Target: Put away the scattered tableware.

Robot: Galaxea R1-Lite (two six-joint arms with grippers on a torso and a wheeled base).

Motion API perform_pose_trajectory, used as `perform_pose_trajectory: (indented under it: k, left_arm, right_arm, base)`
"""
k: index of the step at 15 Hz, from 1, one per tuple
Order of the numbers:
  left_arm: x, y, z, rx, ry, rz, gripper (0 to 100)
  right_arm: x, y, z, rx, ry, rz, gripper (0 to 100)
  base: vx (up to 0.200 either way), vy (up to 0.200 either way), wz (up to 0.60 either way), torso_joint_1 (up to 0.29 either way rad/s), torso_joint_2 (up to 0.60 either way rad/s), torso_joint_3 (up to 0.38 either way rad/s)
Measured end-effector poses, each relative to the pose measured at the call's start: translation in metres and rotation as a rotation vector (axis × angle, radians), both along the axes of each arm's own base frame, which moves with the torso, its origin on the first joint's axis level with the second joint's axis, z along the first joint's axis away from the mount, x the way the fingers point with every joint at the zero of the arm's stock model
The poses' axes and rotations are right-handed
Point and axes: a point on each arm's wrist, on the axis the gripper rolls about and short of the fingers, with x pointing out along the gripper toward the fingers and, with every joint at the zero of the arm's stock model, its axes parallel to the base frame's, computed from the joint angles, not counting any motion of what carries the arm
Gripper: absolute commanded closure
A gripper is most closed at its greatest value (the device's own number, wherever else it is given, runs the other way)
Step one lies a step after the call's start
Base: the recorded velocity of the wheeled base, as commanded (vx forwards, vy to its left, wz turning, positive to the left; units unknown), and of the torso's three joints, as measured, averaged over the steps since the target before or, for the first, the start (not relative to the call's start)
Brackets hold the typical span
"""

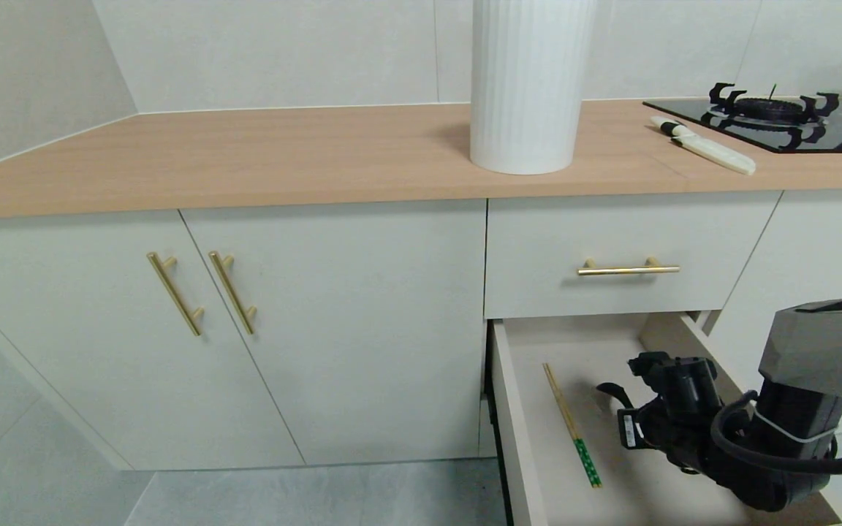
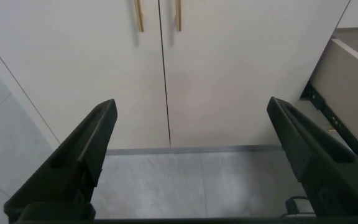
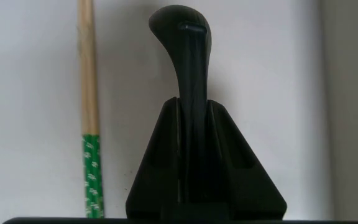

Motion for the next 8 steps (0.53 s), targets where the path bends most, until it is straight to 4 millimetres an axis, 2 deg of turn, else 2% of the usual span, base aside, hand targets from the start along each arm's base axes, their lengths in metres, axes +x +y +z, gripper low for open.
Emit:
perform_pose_trajectory:
  k: [8]
  left_arm:
    - [0.000, 0.000, 0.000, 0.000, 0.000, 0.000, 0]
  right_arm:
    - [-0.001, 0.000, -0.015, -0.015, 0.043, 0.001, 100]
  base:
    - [0.000, 0.000, 0.00, 0.000, 0.00, 0.000]
